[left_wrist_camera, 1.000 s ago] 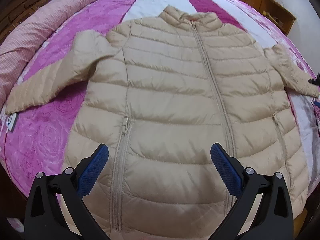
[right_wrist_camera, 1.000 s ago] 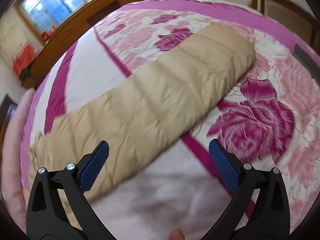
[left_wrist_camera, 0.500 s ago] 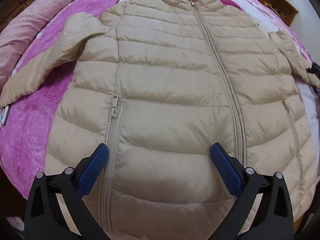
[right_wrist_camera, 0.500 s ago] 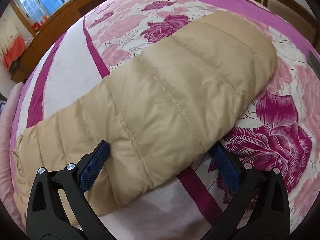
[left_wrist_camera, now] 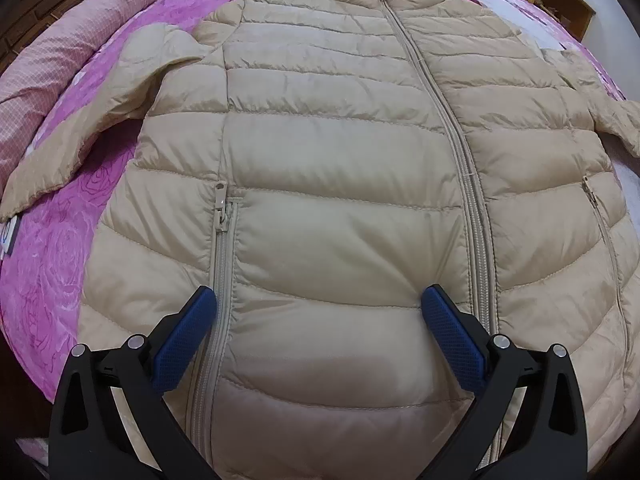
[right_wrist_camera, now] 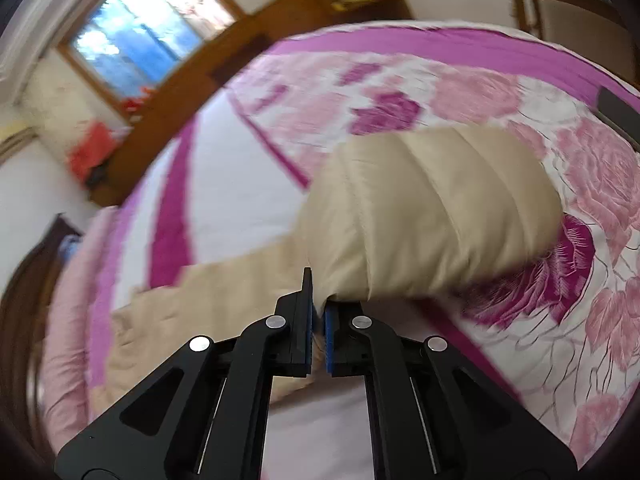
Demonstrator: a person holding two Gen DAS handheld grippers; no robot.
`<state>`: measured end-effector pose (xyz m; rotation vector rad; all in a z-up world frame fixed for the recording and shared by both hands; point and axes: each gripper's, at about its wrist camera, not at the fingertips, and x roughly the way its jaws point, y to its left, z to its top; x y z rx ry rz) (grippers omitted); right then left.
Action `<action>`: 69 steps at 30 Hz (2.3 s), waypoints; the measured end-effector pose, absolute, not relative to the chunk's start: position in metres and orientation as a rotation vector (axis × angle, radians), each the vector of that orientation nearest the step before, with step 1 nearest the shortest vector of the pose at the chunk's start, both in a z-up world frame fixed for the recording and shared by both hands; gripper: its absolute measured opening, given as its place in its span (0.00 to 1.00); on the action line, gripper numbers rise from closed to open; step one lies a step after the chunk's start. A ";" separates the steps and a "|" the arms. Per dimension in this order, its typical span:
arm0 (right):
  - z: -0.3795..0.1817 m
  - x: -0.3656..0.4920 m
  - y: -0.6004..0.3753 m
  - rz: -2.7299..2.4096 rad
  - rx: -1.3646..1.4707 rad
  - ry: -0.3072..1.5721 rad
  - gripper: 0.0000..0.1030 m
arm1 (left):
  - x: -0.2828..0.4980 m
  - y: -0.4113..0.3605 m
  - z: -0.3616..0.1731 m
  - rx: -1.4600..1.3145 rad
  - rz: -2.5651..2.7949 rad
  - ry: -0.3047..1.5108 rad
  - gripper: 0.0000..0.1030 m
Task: Fold large clothes
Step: 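Lift the sleeve with the right tool and fold it across the jacket body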
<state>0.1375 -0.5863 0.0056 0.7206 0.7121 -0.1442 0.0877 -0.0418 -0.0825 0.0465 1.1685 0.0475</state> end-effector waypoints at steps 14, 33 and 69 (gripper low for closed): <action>0.090 0.101 -0.471 0.158 0.683 0.614 0.05 | 0.076 -0.029 -0.054 0.018 -0.011 1.118 0.95; 0.080 0.135 -0.307 0.355 0.558 0.744 0.05 | 0.060 0.052 -0.018 -0.033 0.100 1.030 0.95; -0.015 0.145 -0.206 0.348 0.517 0.950 0.71 | 0.052 0.077 -0.008 -0.067 0.129 0.979 0.95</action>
